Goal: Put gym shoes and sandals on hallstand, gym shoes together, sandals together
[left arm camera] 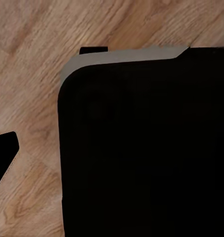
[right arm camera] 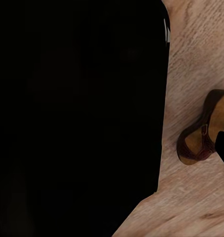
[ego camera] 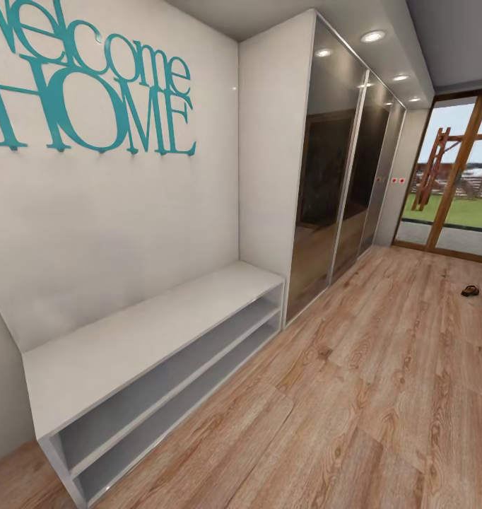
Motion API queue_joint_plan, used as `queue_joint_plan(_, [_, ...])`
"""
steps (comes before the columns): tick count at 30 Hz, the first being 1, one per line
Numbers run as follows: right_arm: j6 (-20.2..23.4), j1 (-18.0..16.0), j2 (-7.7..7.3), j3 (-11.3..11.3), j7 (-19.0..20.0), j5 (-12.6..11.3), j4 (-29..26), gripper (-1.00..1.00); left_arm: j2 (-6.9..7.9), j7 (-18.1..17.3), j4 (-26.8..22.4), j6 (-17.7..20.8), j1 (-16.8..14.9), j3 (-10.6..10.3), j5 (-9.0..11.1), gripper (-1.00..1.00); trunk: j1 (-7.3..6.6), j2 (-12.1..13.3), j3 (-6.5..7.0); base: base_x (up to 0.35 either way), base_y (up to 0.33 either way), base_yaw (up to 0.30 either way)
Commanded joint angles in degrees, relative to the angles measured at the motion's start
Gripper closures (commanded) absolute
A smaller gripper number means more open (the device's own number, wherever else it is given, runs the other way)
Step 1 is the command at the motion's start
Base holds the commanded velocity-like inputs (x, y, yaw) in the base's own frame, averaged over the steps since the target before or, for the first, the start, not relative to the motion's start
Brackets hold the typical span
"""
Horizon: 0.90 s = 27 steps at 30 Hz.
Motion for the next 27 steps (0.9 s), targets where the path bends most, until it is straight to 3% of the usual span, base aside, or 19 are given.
queue_joint_plan(1, [0.00, -0.01, 0.01, -0.04, -0.02, -0.01, -0.01, -1.00, 0.01, 0.01, -0.25, -0.23, 0.03, -0.04, 0.00, -1.00, 0.00, -0.02, -0.04, 0.000, 0.000, 0.000])
queue_joint_plan(13, [0.00, -0.01, 0.01, 0.11, 0.07, 0.10, -0.05, -1.00, 0.21, 0.01, -3.78, -1.61, 0.02, 0.02, 0.02, -1.00, 0.00, -0.02, -0.04, 0.000, 0.000, 0.000])
queue_joint_plan(16, [-0.11, -0.01, -0.05, 0.06, 0.09, 0.11, -0.40, -1.00, 0.29, 0.07, -15.49, -1.63, -0.04, 0.04, -0.03, -1.00, 0.00, -0.02, -0.04, 0.000, 0.000, 0.000])
queue_joint_plan(18, [-0.19, -0.01, -0.08, 0.03, 0.09, 0.11, -1.06, -1.00, 0.31, 0.11, -18.02, -1.61, -0.07, 0.05, -0.06, -1.00, 0.00, -0.02, -0.04, 0.000, 0.000, 0.000])
queue_joint_plan(19, [-0.38, -0.01, -0.13, 0.04, 0.10, 0.15, -9.74, -1.00, 0.32, 0.17, -25.02, -1.55, -0.29, 0.05, -0.16, -1.00, 0.00, -0.02, -0.04, 0.000, 0.000, 0.000])
queue_joint_plan(22, [-0.45, -0.01, -0.19, 0.05, 0.10, 0.15, -14.18, -1.00, 0.33, 0.16, -27.82, -1.54, -0.40, 0.05, -0.18, -1.00, 0.00, -0.02, -0.04, 0.000, 0.000, 0.000])
queue_joint_plan(27, [-0.50, -0.01, -0.20, -0.09, 0.10, -0.07, -17.05, -1.00, 0.33, 0.09, -30.36, -1.62, -0.47, 0.05, -0.18, -1.00, 0.00, -0.02, -0.04, 0.000, 0.000, 0.000])
